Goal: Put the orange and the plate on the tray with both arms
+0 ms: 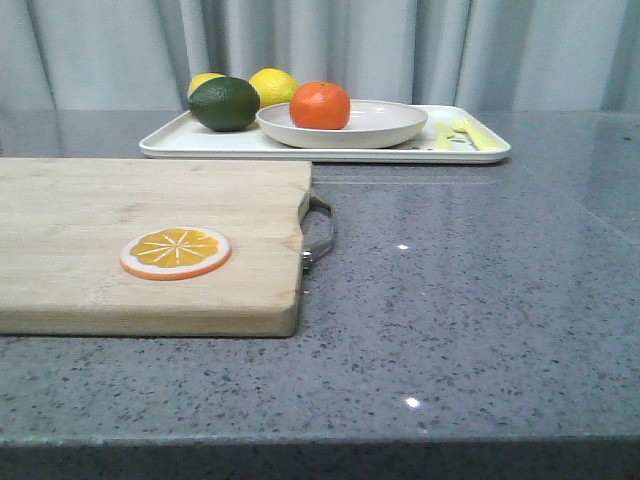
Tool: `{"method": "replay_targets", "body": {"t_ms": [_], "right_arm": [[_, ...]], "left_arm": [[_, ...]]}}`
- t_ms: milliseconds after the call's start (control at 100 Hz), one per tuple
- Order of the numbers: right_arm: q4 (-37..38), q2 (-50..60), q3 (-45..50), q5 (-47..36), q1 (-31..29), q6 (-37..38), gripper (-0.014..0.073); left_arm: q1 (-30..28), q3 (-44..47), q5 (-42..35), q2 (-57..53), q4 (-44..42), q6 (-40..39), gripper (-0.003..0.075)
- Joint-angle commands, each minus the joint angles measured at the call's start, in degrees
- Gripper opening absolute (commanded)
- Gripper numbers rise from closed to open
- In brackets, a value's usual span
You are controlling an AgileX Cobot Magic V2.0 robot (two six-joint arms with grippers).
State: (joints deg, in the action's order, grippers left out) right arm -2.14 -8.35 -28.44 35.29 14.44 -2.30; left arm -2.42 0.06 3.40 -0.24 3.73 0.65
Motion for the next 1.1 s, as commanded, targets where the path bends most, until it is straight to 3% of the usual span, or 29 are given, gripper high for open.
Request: {"method": "replay_targets", "body": {"t_ms": [0, 1090], "right_arm": [[0.40, -0.63, -1.35, -4.81, 0.00, -0.16, -0.0067], [0.47, -0.63, -0.82, -5.58, -0.06, -0.16, -0.0067]], "left_arm": [[-0.03, 0.49, -4.66, -1.99, -0.09, -0.65, -0.0020], [-0.03, 0.49, -5.00, -1.99, -0.09, -0.65, -0.0020]]}}
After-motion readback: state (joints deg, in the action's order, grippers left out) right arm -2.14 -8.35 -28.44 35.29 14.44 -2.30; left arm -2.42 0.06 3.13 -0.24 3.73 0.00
